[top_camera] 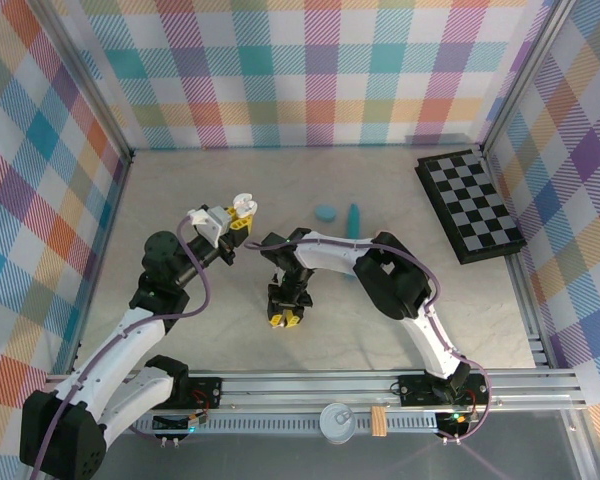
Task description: Insert the wireless bluetooth earbuds into the charging case
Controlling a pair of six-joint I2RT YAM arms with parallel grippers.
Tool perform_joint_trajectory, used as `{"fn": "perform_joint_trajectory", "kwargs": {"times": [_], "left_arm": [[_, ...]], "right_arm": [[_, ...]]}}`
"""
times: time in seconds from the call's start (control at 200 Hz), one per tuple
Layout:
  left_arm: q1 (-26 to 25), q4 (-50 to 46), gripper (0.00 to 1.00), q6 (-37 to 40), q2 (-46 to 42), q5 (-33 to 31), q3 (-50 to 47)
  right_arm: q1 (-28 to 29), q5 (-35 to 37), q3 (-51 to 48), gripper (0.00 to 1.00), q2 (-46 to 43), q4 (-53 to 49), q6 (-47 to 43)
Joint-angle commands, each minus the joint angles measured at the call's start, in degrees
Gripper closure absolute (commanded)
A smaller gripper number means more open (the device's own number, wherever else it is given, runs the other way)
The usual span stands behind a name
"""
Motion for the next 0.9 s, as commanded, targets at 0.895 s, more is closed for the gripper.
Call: {"fn": "perform_joint_trajectory", "kwargs": {"times": [0.895], "left_arm": [[0.78, 0.83, 1.0, 0.31, -0.1, 1.3, 0.32]], "right_arm": [[-4.47, 7.73, -8.77, 0.77, -5.86, -2.3, -1.51]]}}
